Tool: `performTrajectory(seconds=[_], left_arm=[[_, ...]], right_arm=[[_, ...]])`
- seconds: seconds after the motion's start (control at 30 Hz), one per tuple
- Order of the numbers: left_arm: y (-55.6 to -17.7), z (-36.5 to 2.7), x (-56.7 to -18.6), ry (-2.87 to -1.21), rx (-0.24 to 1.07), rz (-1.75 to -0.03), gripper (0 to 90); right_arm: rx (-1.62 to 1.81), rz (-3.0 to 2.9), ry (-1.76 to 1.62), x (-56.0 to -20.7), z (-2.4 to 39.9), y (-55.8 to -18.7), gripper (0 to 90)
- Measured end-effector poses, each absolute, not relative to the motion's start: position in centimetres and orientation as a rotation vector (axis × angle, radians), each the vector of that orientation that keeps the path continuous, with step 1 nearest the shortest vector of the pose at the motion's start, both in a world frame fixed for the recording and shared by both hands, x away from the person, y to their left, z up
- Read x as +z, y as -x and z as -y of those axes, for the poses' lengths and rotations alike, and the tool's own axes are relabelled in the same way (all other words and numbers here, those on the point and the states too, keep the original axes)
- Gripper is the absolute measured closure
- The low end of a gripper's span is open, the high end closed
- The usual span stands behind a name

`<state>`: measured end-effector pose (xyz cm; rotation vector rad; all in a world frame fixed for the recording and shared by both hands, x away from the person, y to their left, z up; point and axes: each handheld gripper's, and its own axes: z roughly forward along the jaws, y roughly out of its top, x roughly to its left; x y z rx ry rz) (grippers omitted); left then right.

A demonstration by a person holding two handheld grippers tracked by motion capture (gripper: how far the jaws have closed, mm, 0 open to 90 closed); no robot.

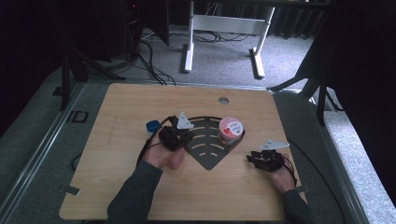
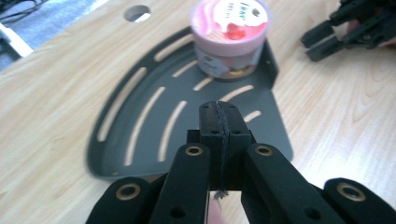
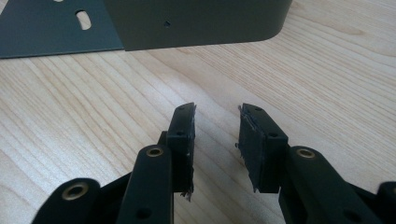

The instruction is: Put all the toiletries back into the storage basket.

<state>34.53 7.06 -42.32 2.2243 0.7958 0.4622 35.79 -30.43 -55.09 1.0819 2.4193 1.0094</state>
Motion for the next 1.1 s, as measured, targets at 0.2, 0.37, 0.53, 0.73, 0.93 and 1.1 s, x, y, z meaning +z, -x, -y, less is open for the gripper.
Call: performTrajectory(seconds=[0.2,0.37,0.53,0.73,0.93,1.1], left_arm=[[-35.1,-8.6,-41.7,-2.237,0.486,-0.837,90.0],[-35.2,-9.2,-41.8,-2.25,0.494,-0.853,90.0],[-35.2,-9.8,-41.6,-2.238,0.511,-0.866,90.0],[-35.1,-10.4,-41.6,-2.246,0.528,-0.878,90.0],[-35.0,-11.2,-42.0,-2.248,0.521,-0.899,90.0],[-34.5,-11.9,-42.1,-2.231,0.505,-0.908,90.0]], right_arm=[[1.013,-2.42,-1.082,-55.1,30.4,-35.8,65.9],[1.013,-2.42,-1.079,-55.1,30.4,-35.8,65.9],[1.012,-2.421,-1.076,-55.1,30.3,-35.8,65.8],[1.012,-2.423,-1.074,-55.1,30.3,-35.8,65.8],[1.013,-2.423,-1.073,-55.1,30.3,-35.8,65.8],[1.015,-2.422,-1.073,-55.1,30.3,-35.8,65.7]])
